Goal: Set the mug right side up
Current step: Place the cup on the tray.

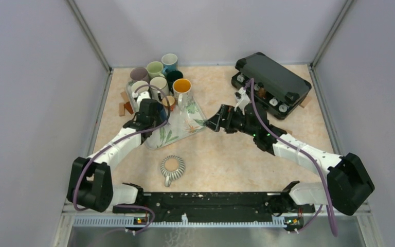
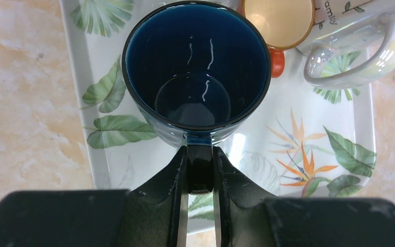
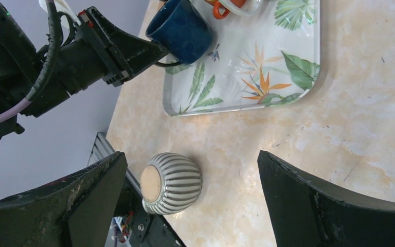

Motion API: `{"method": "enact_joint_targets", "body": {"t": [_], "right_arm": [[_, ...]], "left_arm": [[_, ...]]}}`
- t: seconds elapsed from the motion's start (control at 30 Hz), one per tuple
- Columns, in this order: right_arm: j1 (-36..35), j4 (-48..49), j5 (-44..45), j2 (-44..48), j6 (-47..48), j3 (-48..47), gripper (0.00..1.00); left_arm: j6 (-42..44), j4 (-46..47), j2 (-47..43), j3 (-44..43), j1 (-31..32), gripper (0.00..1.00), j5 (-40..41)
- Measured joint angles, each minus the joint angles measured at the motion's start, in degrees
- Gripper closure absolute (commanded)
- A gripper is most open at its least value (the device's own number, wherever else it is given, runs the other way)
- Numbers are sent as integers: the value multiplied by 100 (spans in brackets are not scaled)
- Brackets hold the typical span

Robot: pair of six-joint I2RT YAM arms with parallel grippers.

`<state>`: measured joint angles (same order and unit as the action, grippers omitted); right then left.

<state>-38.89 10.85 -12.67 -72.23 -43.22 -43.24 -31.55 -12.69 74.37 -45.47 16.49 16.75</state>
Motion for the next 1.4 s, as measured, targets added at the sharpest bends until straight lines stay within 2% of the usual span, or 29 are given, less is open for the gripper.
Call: {"method": "enact_joint_targets", "body": {"t": [0.23,0.47,0.67,1.0,1.17,1.23,1.4], "right_arm": [[0,-63,-7,92,83,0,1],[0,-111,-7,96,122,0,1],[0,-142,-7,96,127,0,1],[0,-208,-2,118,146,0,1],[0,-210,-2,133,149,2,1],[0,-210,-2,133,149,2,1],[0,-216,-2,133,151,2,1]], "left_arm": [[-7,299,199,0,-131,99,120],[-2,468,339,-7,-227,79,131],[-2,570,588,-33,-269,72,109],[2,275,662,-219,-293,36,-297],[4,85,535,-291,-293,14,-608],[4,-24,428,-291,-293,2,-734],[-39,-328,-7,-289,-293,2,-1108]]}}
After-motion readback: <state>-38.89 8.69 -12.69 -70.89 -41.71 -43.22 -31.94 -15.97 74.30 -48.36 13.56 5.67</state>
